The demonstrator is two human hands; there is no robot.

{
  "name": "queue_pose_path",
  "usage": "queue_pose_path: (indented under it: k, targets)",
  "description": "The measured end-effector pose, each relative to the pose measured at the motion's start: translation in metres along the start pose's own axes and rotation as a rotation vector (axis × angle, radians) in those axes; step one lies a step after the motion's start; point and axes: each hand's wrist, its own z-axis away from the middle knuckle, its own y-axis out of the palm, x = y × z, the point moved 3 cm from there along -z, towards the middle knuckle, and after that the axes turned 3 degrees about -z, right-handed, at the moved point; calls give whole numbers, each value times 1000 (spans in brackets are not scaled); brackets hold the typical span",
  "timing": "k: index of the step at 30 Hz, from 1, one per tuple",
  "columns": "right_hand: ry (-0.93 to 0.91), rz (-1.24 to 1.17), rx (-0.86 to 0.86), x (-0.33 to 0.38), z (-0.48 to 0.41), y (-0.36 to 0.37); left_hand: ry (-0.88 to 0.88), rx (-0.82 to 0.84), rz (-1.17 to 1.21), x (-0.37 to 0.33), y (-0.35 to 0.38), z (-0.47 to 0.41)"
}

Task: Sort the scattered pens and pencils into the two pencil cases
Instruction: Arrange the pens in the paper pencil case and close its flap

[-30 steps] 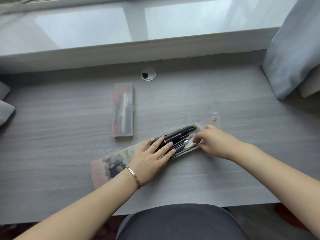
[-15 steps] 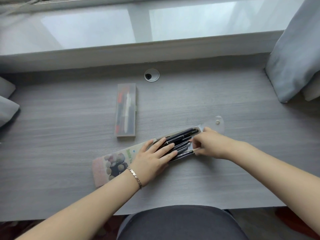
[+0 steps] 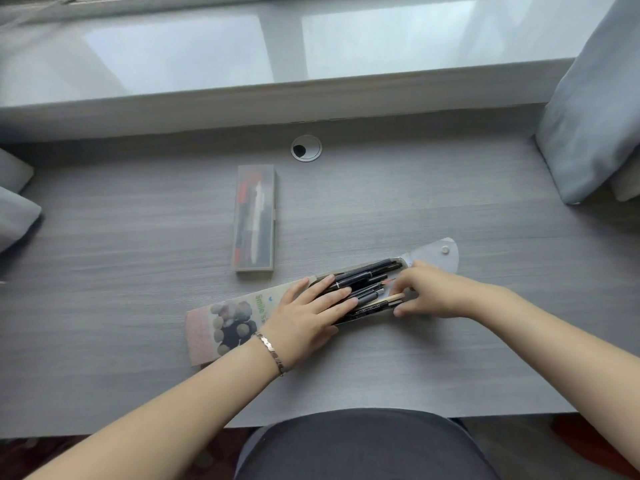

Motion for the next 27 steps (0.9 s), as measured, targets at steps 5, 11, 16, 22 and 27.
queue_pose_path:
  k: [5, 11, 16, 22, 27]
  targets:
    - [-16, -79, -88, -3, 2, 5, -53, -89, 60, -2, -2, -5]
    - [-151, -240, -277, -9, 11, 12, -147, -155, 97, -6, 3, -13]
    - [-145, -314, -276, -11, 20, 19, -102, -257, 84, -7, 4, -10]
    - [-36, -452, -214, -20, 22, 18, -41, -280, 62, -8, 4, -9]
    - [83, -566, -178, -38, 28, -8, -63, -279, 97, -8, 8, -6]
